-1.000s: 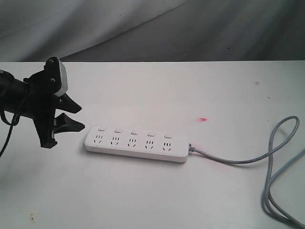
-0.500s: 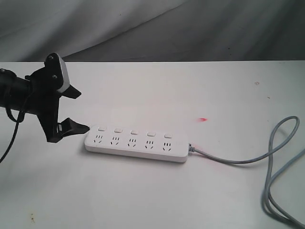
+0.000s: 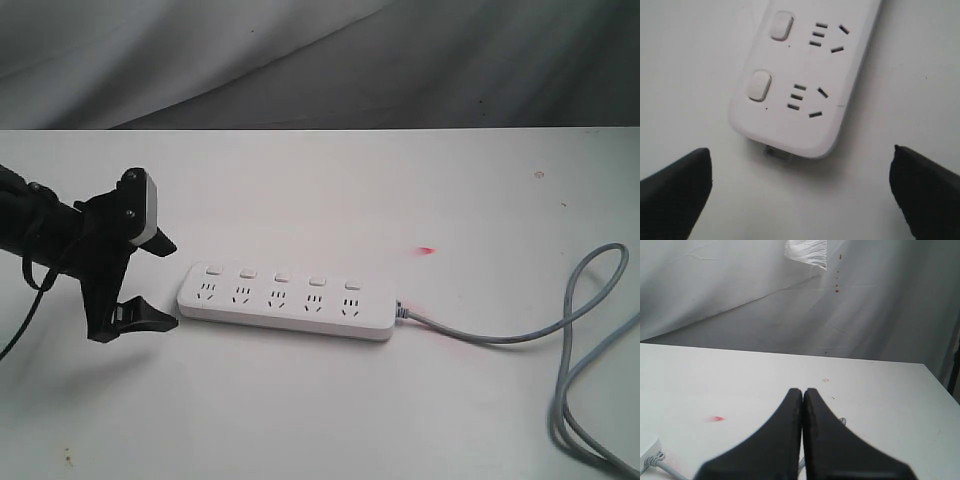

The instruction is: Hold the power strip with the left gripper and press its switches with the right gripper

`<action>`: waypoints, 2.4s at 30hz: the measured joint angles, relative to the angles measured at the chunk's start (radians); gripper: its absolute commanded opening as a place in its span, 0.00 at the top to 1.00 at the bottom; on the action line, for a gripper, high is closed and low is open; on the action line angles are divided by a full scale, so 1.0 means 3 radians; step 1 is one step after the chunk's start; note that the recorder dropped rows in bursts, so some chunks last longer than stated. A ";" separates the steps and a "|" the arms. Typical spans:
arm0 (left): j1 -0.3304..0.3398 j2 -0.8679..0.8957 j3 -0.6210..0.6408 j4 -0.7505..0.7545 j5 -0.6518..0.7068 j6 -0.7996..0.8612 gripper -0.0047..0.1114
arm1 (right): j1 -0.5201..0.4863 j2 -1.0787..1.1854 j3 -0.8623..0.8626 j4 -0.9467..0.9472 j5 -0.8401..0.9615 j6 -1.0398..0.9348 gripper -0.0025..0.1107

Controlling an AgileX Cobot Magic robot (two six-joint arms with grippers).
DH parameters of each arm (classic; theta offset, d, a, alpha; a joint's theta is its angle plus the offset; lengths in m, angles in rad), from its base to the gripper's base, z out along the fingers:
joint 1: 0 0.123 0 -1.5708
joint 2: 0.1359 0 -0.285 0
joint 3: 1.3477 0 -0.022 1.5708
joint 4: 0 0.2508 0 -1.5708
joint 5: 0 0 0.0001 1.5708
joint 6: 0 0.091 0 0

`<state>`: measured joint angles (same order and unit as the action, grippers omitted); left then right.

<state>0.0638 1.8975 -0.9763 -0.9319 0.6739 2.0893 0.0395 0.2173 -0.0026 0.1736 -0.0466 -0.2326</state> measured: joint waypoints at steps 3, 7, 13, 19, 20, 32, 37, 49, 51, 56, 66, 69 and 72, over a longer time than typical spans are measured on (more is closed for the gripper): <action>0.0000 0.0075 -0.0010 0.0015 0.0000 0.0000 0.19 | 0.0000 0.0000 0.0000 0.0000 0.0000 0.0000 0.98; 0.0000 0.0163 -0.0099 0.0048 0.0000 0.0000 0.19 | 0.0000 0.0000 0.0000 0.0000 0.0000 0.0000 0.98; 0.0000 0.0206 -0.0269 0.0034 0.0000 0.0000 0.19 | 0.0000 0.0000 0.0000 0.0000 0.0000 0.0000 0.98; 0.0000 0.0308 -0.0401 0.0029 0.0152 0.0000 0.20 | 0.0000 0.0000 0.0000 0.0000 0.0000 0.0000 0.98; 0.0000 0.0341 -0.0415 0.0029 0.0181 0.0000 0.20 | 0.0000 0.0000 0.0000 0.0000 0.0000 0.0000 0.98; -0.0213 0.0573 -0.0551 0.0276 0.0125 0.0006 0.20 | 0.0000 0.0000 0.0000 0.0000 0.0000 0.0000 0.98; -0.0214 0.0578 -0.0561 0.0306 0.0146 -0.0035 0.20 | 0.0000 0.0000 0.0000 0.0000 0.0000 0.0000 0.98; -0.0214 0.0581 -0.0568 0.0691 0.0394 -0.0497 0.20 | 0.0000 0.0000 0.0000 0.0000 0.0000 0.0000 0.98; -0.0214 0.0581 -0.0568 0.0697 0.0394 -0.0497 0.20 | 0.0000 0.0000 0.0000 0.0000 0.0000 0.0000 0.98; -0.0214 0.0581 -0.0568 0.0665 0.0375 -0.0500 0.20 | 0.0000 0.0000 0.0000 0.0000 0.0000 0.0000 0.98; -0.0214 0.0581 -0.0568 0.0604 0.0301 -0.0500 0.42 | 0.0000 0.0000 0.0000 0.0000 0.0000 0.0000 0.98; -0.0214 0.0581 -0.0568 0.0604 0.0301 -0.0500 0.42 | 0.0000 0.0000 0.0000 0.0000 0.0000 0.0000 0.98; -0.0214 0.0581 -0.0568 0.0604 0.0301 -0.0500 0.42 | 0.0000 0.0000 0.0000 0.0000 0.0000 0.0000 0.98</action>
<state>-0.0004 2.0717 -1.1467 -0.7506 0.7641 1.9392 0.0395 0.2173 -0.0026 0.1736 -0.0466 -0.2326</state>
